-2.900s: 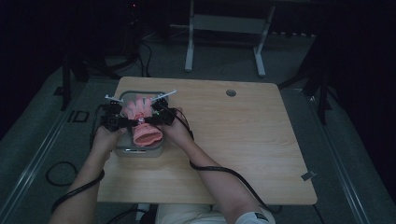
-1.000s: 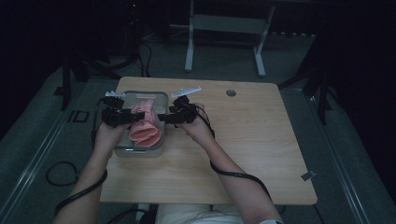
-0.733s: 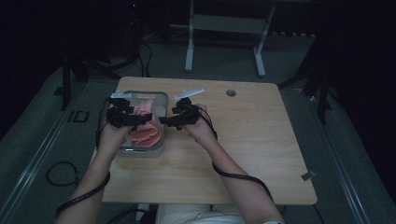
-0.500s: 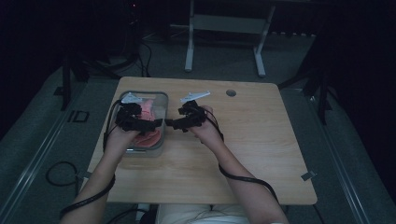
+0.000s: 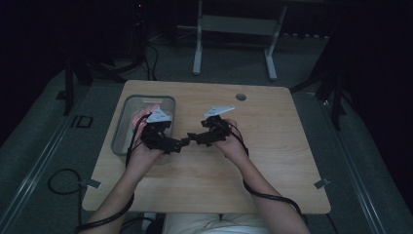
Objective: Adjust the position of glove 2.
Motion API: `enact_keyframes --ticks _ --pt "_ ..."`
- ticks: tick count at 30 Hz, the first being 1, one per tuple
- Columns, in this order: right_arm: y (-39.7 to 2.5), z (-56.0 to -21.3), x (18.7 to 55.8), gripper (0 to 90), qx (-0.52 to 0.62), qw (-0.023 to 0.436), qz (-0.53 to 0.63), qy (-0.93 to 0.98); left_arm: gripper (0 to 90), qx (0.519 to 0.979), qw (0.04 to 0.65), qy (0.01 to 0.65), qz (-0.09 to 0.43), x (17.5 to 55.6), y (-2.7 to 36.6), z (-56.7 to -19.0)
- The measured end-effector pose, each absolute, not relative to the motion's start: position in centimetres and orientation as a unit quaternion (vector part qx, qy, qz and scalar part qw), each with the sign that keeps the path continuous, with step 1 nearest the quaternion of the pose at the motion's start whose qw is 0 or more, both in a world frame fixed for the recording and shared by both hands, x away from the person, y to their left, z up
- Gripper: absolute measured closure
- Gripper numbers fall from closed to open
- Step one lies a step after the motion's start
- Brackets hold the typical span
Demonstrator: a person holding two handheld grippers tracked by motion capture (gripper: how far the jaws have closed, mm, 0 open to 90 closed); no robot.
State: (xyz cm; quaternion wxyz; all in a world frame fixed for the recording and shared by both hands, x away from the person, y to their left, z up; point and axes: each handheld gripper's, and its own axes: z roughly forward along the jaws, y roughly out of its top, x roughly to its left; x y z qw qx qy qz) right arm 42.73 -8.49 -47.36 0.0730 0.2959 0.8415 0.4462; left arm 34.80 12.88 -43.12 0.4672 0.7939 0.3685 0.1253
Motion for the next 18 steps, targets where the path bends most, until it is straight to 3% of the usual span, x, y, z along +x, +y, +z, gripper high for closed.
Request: enact_keyframes --ticks 18 --pt "-11.6 -47.8 41.2 17.7 0.286 0.104 0.436 0.847 0.8 0.814 0.461 0.339 0.099 33.0 9.8 -45.6"
